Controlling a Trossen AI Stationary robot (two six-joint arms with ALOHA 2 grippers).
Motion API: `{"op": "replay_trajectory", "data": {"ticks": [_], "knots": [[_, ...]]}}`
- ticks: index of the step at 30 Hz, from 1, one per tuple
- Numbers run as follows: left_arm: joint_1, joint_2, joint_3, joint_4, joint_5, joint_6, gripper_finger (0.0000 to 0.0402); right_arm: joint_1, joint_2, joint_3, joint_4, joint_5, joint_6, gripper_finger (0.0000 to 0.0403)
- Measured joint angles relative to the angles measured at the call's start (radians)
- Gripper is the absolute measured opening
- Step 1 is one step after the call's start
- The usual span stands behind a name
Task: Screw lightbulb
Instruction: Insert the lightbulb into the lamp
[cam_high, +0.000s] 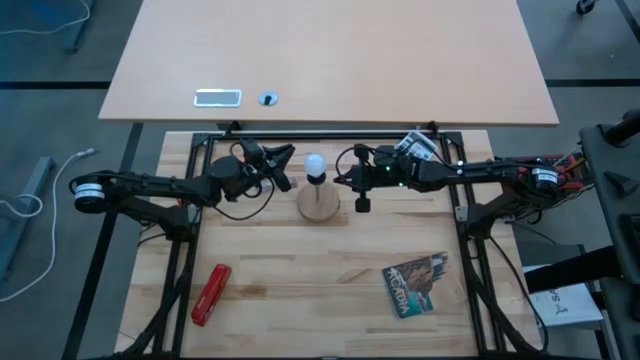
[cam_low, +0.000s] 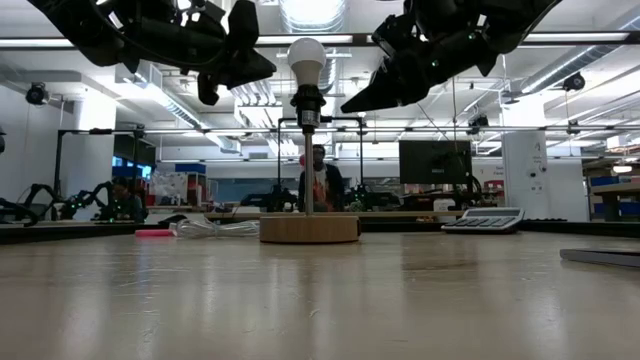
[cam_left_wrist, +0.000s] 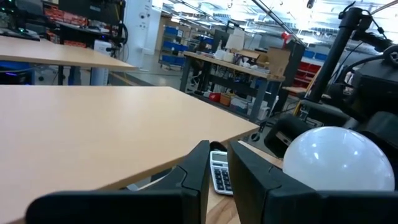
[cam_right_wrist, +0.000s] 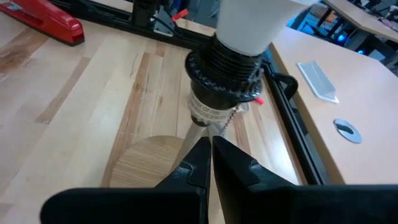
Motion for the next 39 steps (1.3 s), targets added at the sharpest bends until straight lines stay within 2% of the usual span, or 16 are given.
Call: {"op": "replay_trajectory", "data": {"ticks": [39], "knots": [[0.000,0.000,0.000,0.000,0.001,-0.012,0.0048,-0.019,0.000,0.000,-0.008,0.000,0.000,0.0013]]}}
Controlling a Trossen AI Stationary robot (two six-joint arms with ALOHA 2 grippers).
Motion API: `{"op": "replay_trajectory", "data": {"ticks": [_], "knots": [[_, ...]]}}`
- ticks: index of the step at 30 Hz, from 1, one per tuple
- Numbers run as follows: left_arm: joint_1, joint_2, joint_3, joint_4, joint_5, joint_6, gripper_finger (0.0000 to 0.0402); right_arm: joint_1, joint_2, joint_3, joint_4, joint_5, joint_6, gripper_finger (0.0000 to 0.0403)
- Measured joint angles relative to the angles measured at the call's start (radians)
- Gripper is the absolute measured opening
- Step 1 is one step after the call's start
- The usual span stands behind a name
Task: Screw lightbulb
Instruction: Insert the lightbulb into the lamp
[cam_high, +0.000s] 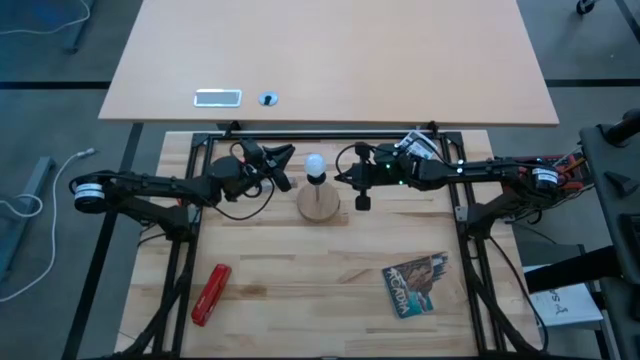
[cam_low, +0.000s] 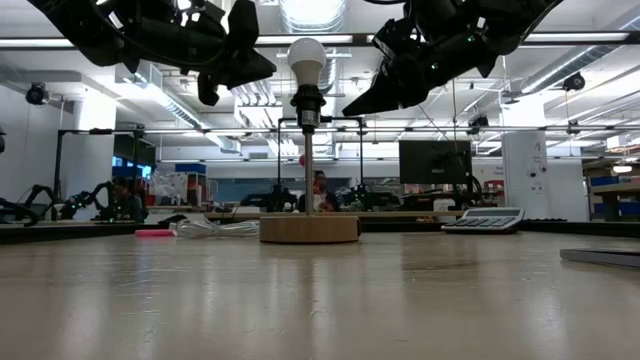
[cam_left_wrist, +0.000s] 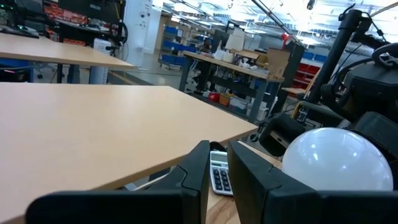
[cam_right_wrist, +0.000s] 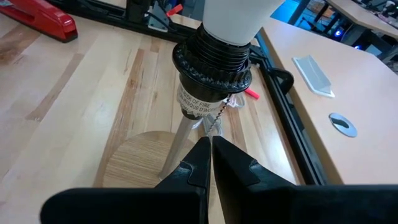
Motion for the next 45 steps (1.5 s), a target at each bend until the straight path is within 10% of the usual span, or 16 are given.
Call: {"op": "replay_trajectory", "data": {"ticks": [32,39,45], "knots": [[0.000,-0.088,0.001,-0.177,0.006,0.291,0.0048,-0.002,-0.114,0.000,0.090,0.105,0.194,0.0013],[-0.002,-0.186,0.001,-0.265,0.403,0.381,0.0044,-0.002,-0.073,0.000,0.213,0.031,0.300,0.0013],[-0.002,-0.166,0.001,-0.282,0.427,0.355,0.0030,0.001,-0.039,0.005,0.244,0.027,0.336,0.0013]]}}
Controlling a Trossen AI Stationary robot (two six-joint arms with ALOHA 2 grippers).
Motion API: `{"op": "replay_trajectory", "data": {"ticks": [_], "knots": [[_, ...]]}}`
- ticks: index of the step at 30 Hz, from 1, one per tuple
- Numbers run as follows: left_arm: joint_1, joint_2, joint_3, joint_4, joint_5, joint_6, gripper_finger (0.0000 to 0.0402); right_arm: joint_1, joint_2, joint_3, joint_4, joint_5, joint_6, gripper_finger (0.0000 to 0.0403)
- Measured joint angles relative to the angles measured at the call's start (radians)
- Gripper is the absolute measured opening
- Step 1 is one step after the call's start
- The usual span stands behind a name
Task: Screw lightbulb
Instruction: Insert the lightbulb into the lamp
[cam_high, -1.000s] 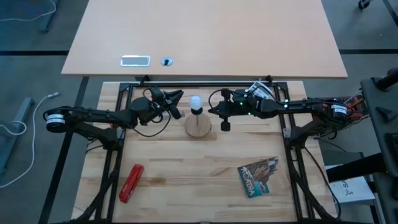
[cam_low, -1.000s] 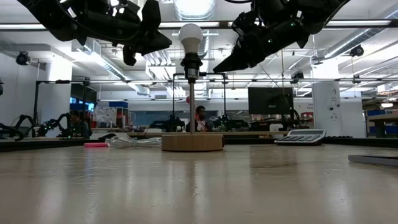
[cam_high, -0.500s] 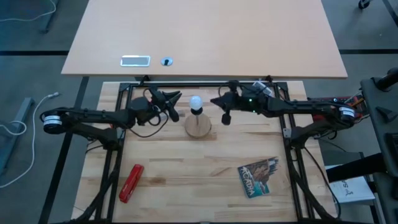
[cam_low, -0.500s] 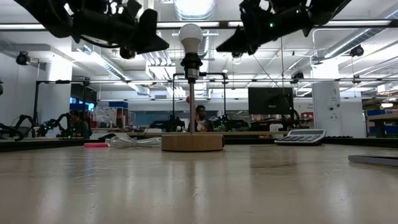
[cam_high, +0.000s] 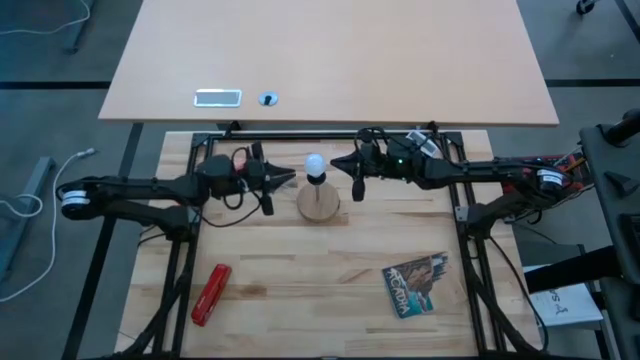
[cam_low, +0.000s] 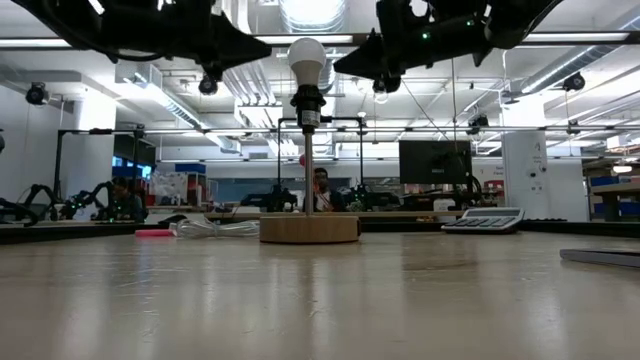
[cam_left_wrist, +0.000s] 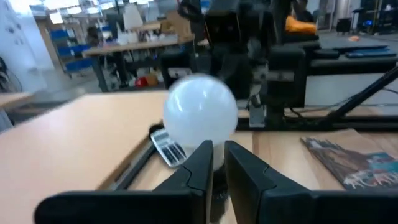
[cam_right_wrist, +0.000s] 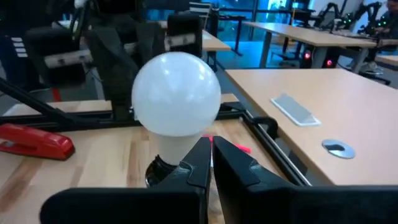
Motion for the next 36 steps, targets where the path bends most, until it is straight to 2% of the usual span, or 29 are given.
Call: {"op": "replay_trajectory", "data": {"ticks": [8,15,27,36], "knots": [[0.000,0.132,0.000,0.115,-0.107,-0.050,0.0022,0.001,0.014,0.002,0.019,0.007,0.005,0.0013],[0.000,0.213,0.000,0.251,-0.130,-0.076,0.0021,0.001,0.025,0.002,0.037,0.051,-0.022,0.0013],[0.000,0.230,-0.001,0.282,-0.136,-0.101,0.0020,0.012,0.057,0.001,0.074,0.019,-0.015,0.0013],[0.000,0.230,-0.001,0.282,-0.141,-0.101,0.0004,0.040,0.058,0.001,0.093,0.018,-0.022,0.0013]]}}
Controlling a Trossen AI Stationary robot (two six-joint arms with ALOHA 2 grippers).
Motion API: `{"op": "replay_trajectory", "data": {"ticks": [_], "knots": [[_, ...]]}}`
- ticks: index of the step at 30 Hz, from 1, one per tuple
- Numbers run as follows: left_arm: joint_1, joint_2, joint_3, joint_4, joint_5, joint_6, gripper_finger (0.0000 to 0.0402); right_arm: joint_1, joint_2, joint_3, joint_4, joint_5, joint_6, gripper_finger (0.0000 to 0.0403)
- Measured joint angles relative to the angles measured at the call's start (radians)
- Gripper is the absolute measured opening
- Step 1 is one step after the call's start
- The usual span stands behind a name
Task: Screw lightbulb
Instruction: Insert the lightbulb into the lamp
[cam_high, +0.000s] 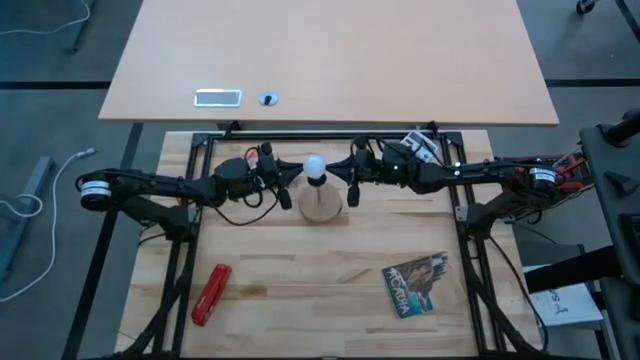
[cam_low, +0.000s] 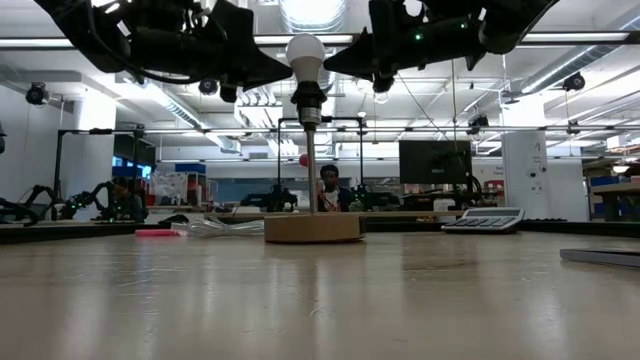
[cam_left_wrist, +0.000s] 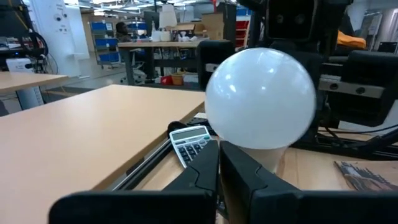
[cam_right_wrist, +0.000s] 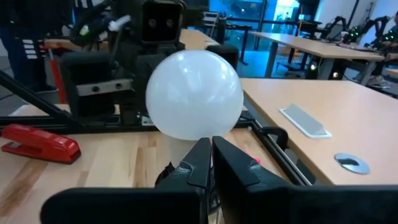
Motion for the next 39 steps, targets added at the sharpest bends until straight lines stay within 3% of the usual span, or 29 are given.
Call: {"op": "replay_trajectory", "data": {"ticks": [9,15,18,24,39], "knots": [[0.000,-0.013,0.000,-0.017,-0.026,0.006,0.0001,0.002,-0.001,0.000,-0.019,0.016,0.010,0.0013],[-0.011,-0.110,0.000,-0.181,-0.020,-0.004,0.0013,0.002,-0.001,0.000,-0.077,0.126,0.001,0.0013],[-0.029,-0.158,0.000,-0.221,0.039,0.005,0.0018,0.001,-0.001,0.000,-0.076,0.164,-0.015,0.0013],[-0.038,-0.164,0.000,-0.150,0.064,0.008,0.0020,0.001,-0.002,0.000,-0.018,0.165,-0.042,0.0013],[-0.037,0.011,0.004,0.051,-0.001,0.009,0.0005,0.005,-0.002,0.000,-0.028,0.109,-0.049,0.0013]]}}
